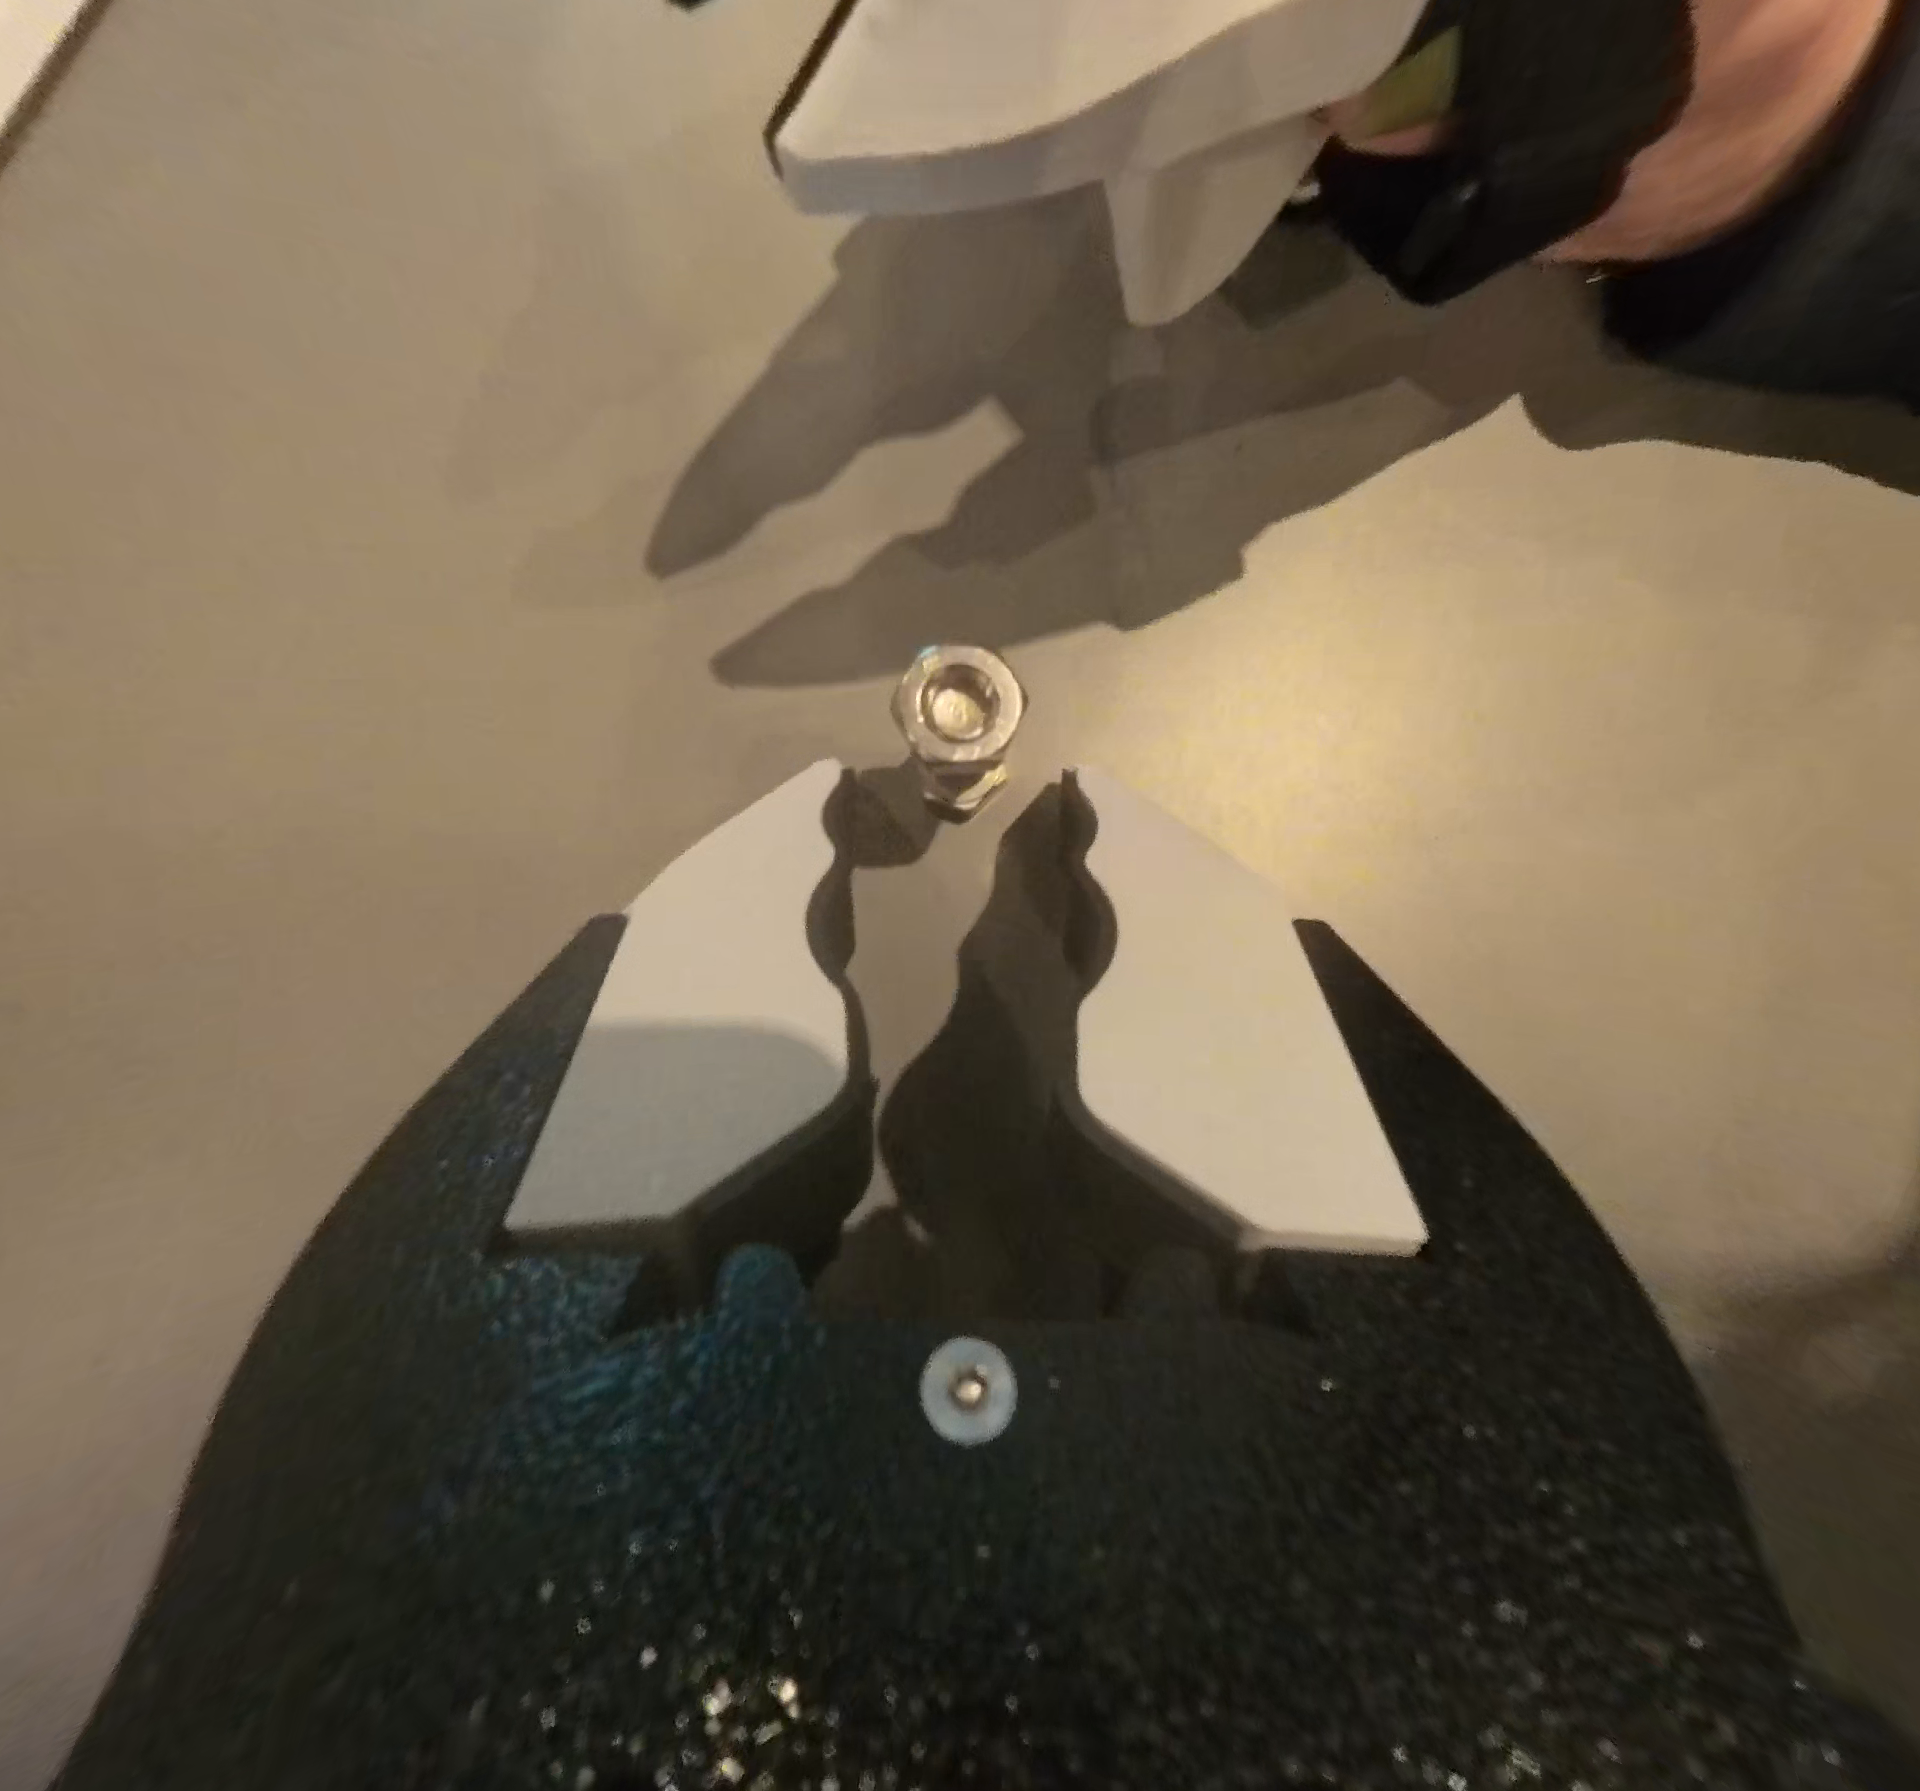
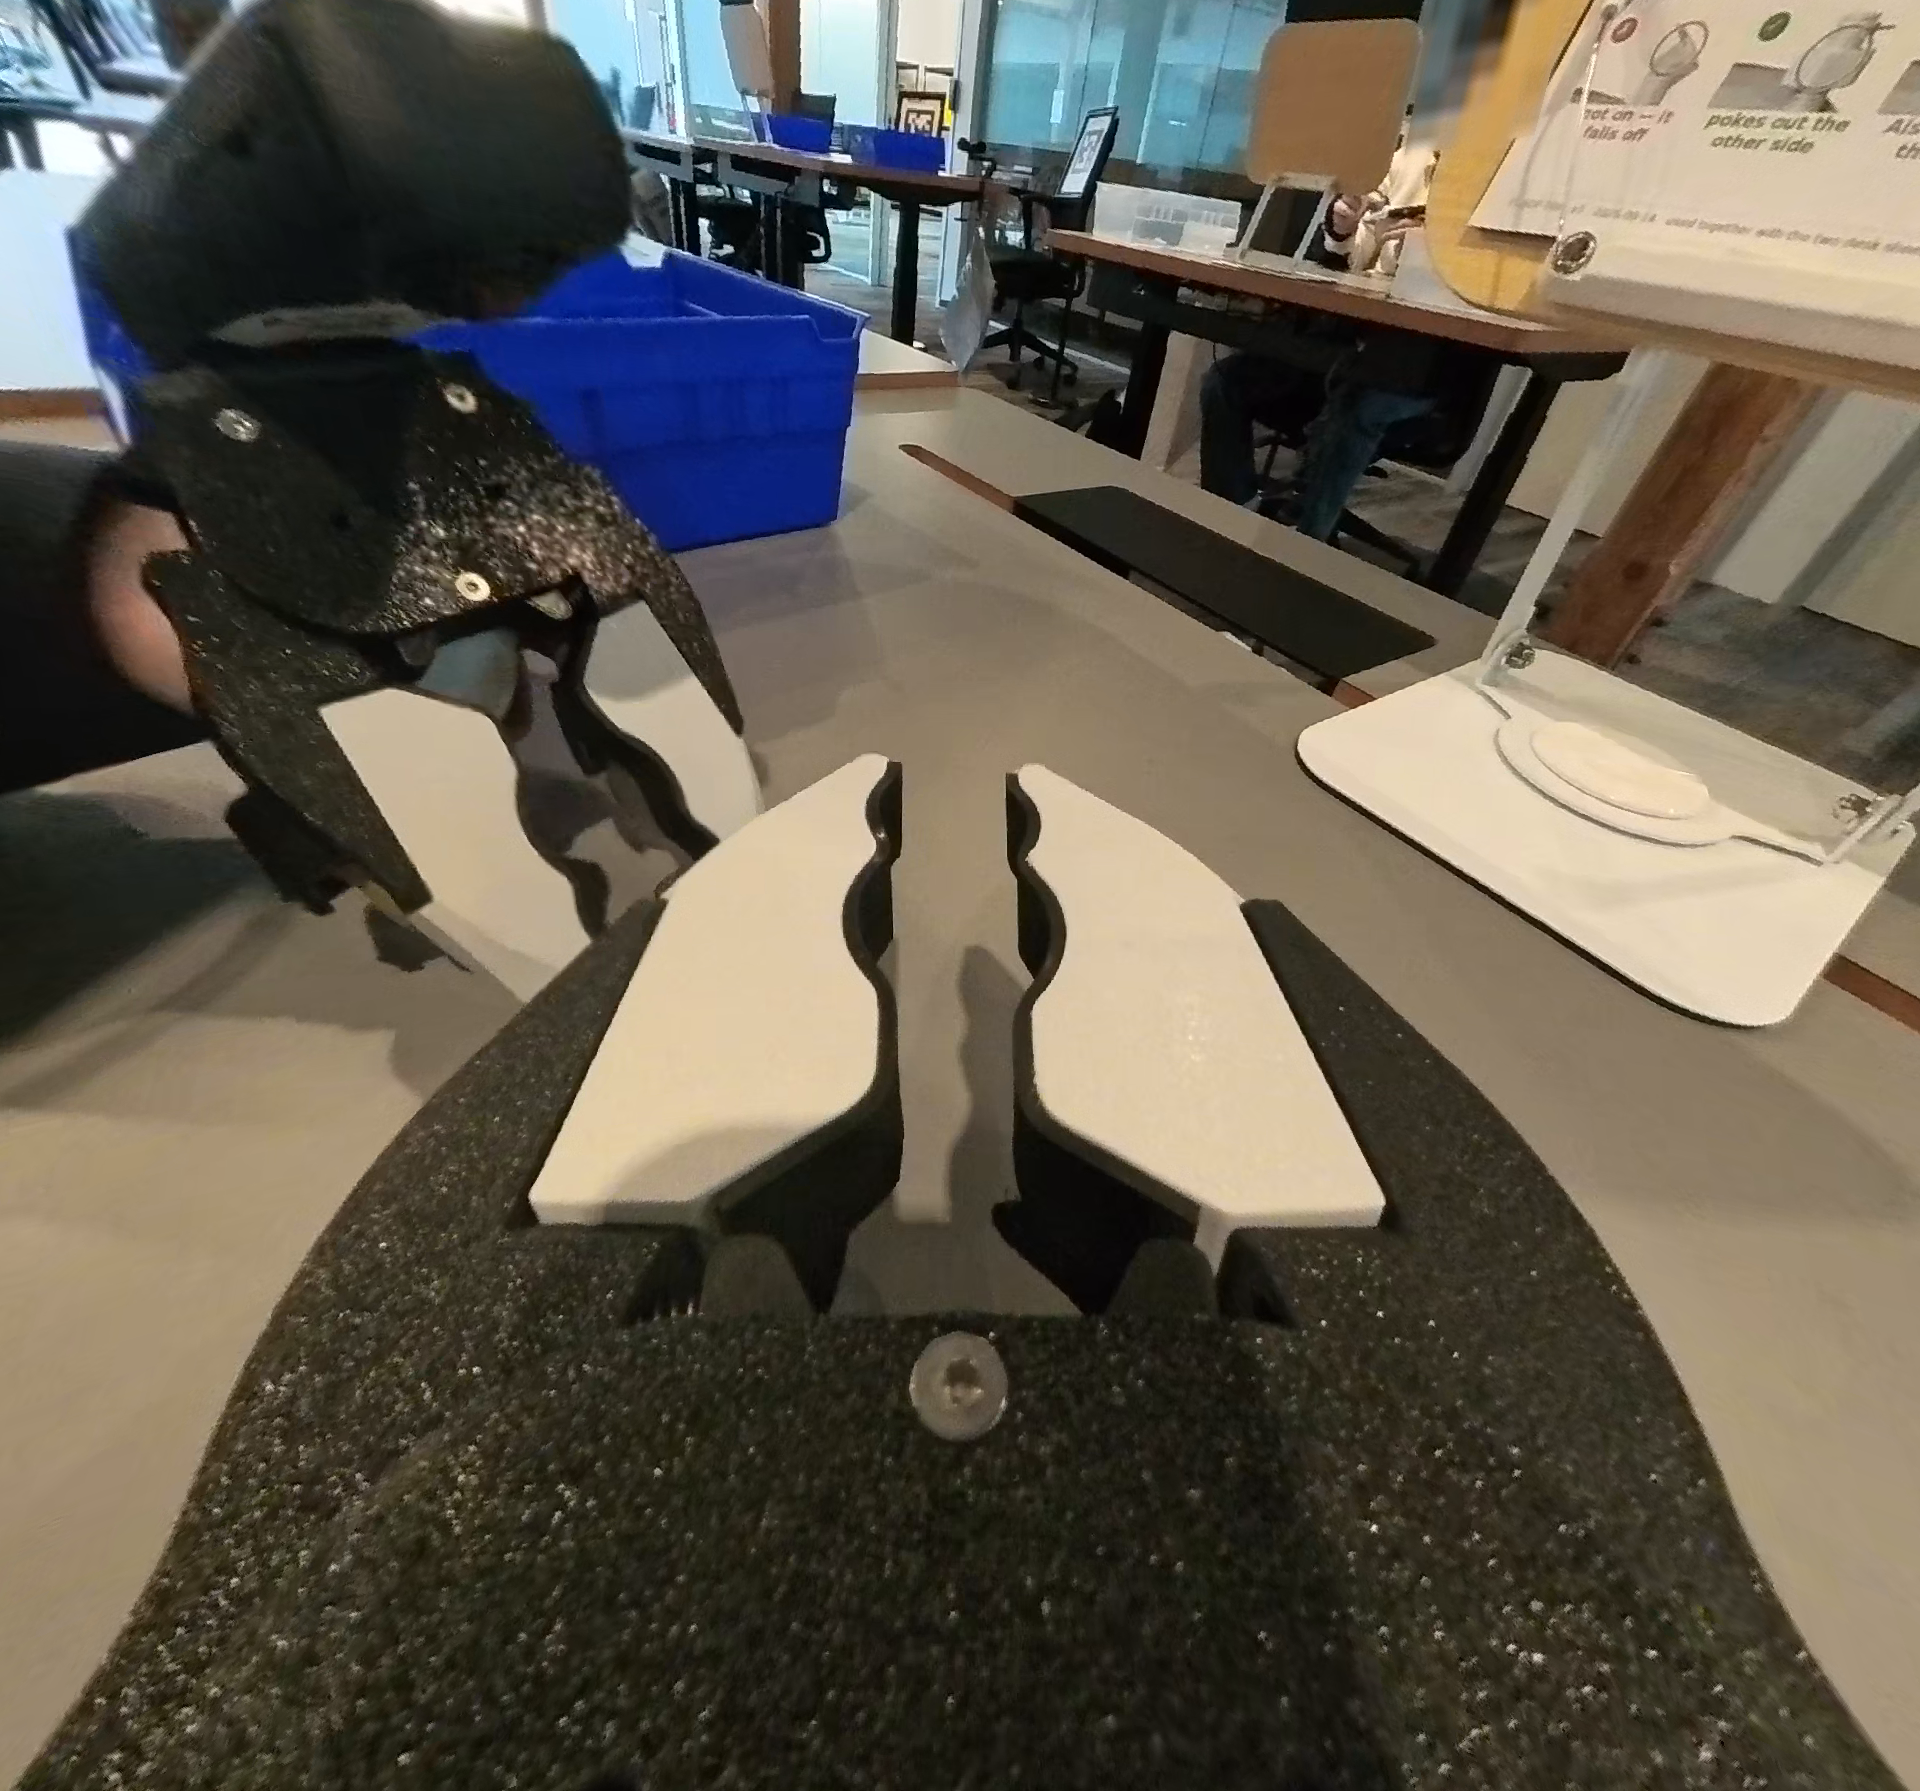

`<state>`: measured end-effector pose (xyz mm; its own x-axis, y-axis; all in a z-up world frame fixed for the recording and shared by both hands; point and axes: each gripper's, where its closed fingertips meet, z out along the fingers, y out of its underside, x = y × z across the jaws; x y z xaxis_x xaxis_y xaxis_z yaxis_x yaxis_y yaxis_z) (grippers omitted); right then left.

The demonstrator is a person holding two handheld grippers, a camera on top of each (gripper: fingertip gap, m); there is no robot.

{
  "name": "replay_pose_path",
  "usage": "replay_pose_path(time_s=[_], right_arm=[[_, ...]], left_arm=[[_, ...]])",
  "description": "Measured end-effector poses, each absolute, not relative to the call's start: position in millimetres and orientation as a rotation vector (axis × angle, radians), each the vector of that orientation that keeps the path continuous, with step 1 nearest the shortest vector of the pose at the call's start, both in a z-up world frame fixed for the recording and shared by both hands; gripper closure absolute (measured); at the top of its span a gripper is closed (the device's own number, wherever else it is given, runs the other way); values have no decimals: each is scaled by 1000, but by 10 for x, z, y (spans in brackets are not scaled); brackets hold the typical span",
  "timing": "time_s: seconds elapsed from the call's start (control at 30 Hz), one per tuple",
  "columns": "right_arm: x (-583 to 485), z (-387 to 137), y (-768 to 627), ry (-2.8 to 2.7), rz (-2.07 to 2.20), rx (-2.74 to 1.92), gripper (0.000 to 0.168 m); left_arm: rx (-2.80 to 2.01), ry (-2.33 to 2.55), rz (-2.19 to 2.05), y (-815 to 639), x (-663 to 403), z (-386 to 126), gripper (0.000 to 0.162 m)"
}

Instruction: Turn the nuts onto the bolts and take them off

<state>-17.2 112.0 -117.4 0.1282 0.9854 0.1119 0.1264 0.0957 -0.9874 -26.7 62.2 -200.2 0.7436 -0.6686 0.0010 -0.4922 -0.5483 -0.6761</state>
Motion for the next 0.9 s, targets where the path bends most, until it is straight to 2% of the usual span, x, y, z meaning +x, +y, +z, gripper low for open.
replay_pose_path(time_s=[0.43, 0.9], right_arm=[[-154, -1114, 897, -1330, 1101, -1204, 147], [-205, -1501, 555, -1717, 1170, -1266, 139]], left_arm=[[-2211, 887, -362, 674, -252, -2005, 145], [-2202, 881, -367, 662, -253, -2000, 145]])
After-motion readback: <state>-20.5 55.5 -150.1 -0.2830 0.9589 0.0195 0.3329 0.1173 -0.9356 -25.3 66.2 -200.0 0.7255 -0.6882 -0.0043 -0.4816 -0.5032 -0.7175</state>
